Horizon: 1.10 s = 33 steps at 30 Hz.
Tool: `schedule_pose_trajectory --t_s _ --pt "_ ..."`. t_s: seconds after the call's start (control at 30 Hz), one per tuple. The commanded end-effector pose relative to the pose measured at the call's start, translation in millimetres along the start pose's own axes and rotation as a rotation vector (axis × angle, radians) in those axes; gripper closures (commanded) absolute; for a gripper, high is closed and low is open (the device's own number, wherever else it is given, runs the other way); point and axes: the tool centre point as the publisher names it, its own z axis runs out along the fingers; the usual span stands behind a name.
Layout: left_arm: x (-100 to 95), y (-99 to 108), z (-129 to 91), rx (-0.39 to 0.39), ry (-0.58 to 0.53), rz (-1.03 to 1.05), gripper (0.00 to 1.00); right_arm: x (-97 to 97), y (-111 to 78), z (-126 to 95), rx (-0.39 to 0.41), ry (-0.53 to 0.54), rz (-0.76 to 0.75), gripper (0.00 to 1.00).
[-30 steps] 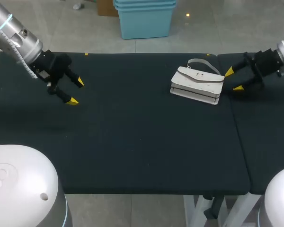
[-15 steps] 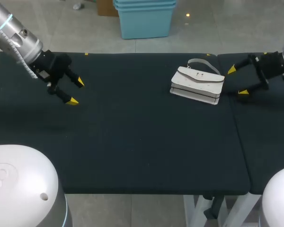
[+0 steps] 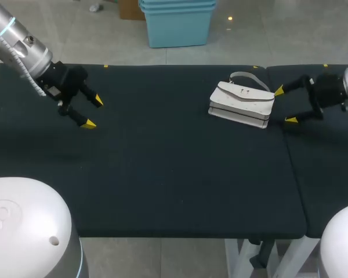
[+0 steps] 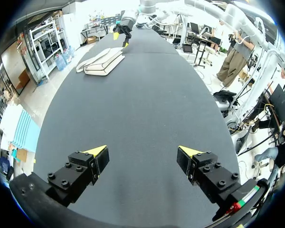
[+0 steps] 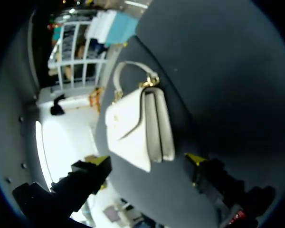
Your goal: Pick up the bag, open it, inspect its contents, close it, and place it on the opposite side
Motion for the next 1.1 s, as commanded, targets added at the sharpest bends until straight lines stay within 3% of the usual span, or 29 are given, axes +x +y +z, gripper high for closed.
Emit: schedule_pose_trajectory --t_s 0.03,0.13,0.3,0.77,1.1 --pt "-0.1 0.7 0.5 0.002 -0.001 0.001 0.0 -1.7 -11.8 2.1 -0.495 0.003 -0.05 0.09" --pt "-0.1 0.7 0.5 0.002 -0.001 0.001 0.0 0.5 -8.8 7.1 -0.493 -0.01 -0.047 0.14" --pt "-0.1 0.7 0.5 0.002 -0.001 0.001 0.0 5.3 -1.9 14.9 -0.488 -0.026 -0.046 0.3" --pt "-0.1 0.7 0.5 0.002 -0.001 0.001 0.0 1.7 12.1 38.6 -0.411 -0.033 -0.02 0.48" --pt "-0.1 0.7 0.5 0.002 -0.001 0.001 0.0 2.4 30.9 34.4 -0.309 -0.031 0.006 0.51"
